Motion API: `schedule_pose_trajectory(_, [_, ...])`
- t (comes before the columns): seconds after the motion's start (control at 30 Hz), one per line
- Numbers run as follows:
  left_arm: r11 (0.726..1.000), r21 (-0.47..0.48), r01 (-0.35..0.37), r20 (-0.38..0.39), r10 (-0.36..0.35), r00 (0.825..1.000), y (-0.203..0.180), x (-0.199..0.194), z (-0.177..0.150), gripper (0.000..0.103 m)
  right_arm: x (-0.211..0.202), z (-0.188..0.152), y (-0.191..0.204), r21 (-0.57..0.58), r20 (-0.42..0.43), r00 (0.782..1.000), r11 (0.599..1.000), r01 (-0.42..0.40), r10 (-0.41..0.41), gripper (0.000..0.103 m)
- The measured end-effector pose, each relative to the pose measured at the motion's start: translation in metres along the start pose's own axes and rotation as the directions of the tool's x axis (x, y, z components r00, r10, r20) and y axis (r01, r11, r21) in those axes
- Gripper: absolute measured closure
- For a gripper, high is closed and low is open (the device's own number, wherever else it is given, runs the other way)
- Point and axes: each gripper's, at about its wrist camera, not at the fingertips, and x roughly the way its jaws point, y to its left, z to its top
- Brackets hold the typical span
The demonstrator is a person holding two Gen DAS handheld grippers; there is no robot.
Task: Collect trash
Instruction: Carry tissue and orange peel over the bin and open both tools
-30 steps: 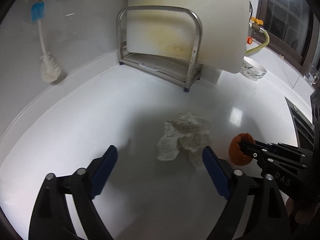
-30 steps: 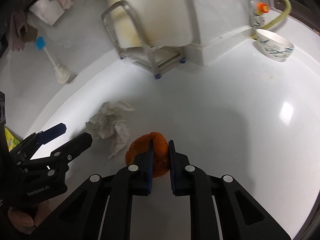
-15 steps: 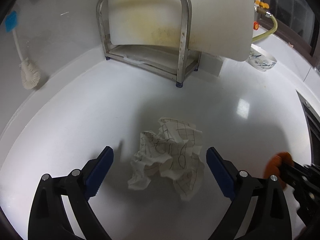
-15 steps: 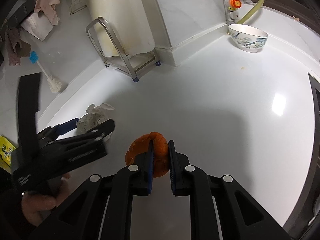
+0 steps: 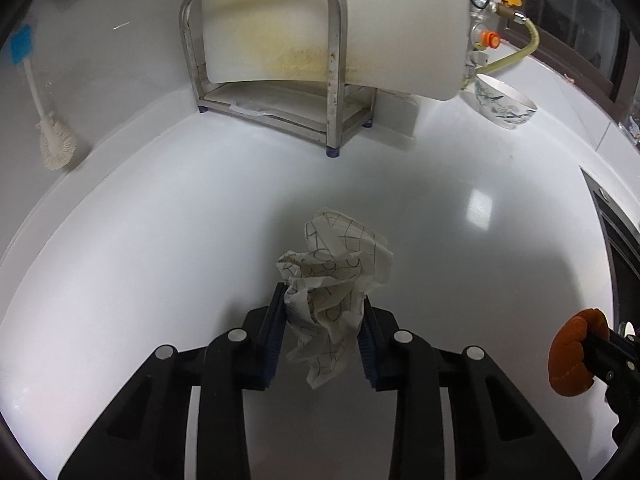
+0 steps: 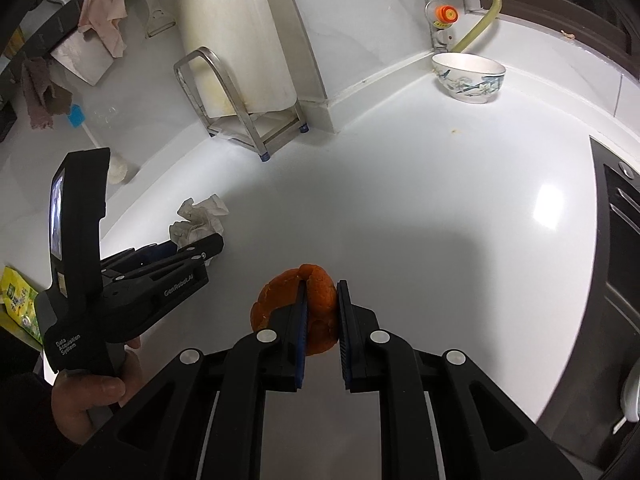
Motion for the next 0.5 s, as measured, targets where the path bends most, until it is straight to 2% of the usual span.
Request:
schedule_pose_trajectory(0.23, [1.000, 0.014, -0.008, 0.049, 0.008, 0.999, -0.007, -0.052, -0.025, 0.071, -0.031, -0.018, 0.005, 0.000, 0.018, 1.000, 1.000, -0.014, 0.014, 0.090])
schedule_pose_trajectory(0.5, [1.000, -0.015, -0.026, 0.007, 0.026, 1.000, -0.022, -0.098, -0.074, 0.071, -0.073, -0.053, 0.006, -0.002, 0.013, 0.999, 0.999, -0.049, 0.049, 0.090])
